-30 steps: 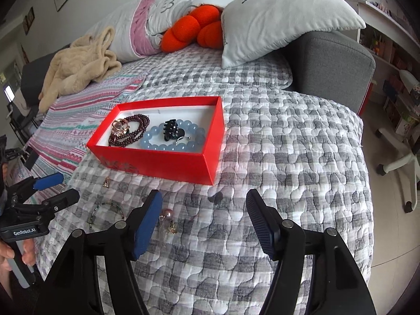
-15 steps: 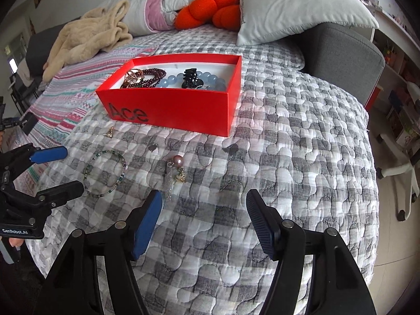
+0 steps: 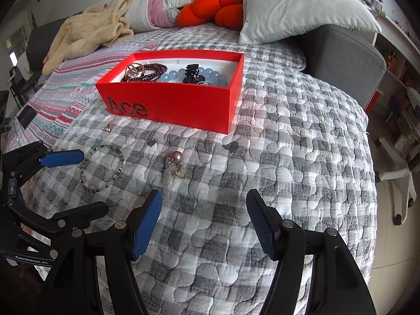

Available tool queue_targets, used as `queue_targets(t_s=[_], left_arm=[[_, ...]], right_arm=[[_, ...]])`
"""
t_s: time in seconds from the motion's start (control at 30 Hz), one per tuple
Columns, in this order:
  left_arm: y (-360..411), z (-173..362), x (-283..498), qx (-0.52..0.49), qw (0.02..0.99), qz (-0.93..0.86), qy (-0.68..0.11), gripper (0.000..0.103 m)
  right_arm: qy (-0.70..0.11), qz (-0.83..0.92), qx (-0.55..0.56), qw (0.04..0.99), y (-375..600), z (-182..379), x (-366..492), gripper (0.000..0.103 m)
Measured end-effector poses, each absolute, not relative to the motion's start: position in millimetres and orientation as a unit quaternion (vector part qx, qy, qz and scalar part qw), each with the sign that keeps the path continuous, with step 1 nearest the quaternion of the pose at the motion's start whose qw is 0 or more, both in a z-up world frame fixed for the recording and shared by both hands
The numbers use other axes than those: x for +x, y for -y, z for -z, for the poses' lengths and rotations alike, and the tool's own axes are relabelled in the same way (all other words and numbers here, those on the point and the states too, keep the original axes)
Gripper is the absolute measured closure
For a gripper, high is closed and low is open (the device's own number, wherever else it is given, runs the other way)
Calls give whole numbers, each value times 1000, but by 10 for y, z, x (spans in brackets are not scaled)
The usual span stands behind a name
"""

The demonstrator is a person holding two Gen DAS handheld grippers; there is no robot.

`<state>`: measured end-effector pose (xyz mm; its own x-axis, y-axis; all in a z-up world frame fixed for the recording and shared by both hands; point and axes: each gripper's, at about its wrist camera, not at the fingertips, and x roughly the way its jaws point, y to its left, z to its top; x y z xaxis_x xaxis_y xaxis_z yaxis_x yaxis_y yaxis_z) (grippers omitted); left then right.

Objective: Organize jewelry
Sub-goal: 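Grasp the green beaded bracelet with the left tool while the right grasps a small gold earring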

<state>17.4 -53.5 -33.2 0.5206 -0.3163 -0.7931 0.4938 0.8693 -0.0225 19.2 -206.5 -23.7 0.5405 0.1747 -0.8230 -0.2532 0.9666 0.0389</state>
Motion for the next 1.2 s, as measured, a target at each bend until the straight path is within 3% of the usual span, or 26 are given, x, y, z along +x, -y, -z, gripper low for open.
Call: queue_targets(t_s=[0.43, 1.0, 1.2], left_arm=[[508, 278, 257, 100, 869, 231, -427, 49], [240, 172, 262, 75, 880, 207, -421, 50], [173, 122, 267, 67, 883, 207, -417, 50]], right_arm=[[-464, -116, -41, 877, 2097, 240, 187, 33], [-466, -101, -10, 879, 2130, 307, 437, 34], [-463, -101, -25, 880, 2029, 325, 517, 51]])
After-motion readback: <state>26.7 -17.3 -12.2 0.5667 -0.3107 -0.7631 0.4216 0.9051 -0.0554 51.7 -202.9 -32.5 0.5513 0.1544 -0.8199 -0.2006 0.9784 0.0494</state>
